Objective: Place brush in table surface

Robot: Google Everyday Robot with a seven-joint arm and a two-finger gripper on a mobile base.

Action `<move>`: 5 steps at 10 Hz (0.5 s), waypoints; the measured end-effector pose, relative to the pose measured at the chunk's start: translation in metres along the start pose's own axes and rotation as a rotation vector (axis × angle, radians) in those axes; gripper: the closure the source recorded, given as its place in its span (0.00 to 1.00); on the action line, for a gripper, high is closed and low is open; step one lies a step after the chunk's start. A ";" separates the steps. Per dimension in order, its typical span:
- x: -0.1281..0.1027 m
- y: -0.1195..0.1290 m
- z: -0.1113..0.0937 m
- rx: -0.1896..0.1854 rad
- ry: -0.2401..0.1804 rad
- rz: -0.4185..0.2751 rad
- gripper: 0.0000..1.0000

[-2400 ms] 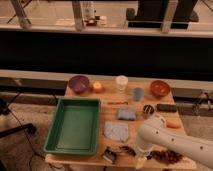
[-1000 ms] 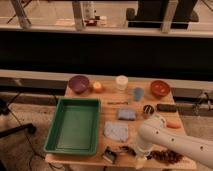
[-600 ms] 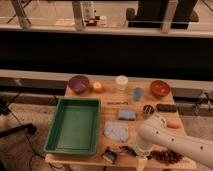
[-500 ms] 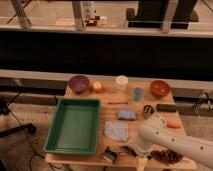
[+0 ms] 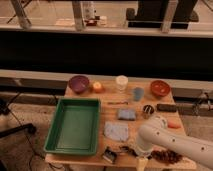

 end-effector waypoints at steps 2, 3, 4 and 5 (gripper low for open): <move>-0.001 0.000 -0.001 0.002 0.000 -0.002 0.20; -0.001 0.000 -0.001 0.003 0.000 -0.004 0.20; -0.002 0.001 -0.001 0.003 -0.001 -0.009 0.20; -0.002 0.001 -0.001 0.003 -0.001 -0.018 0.20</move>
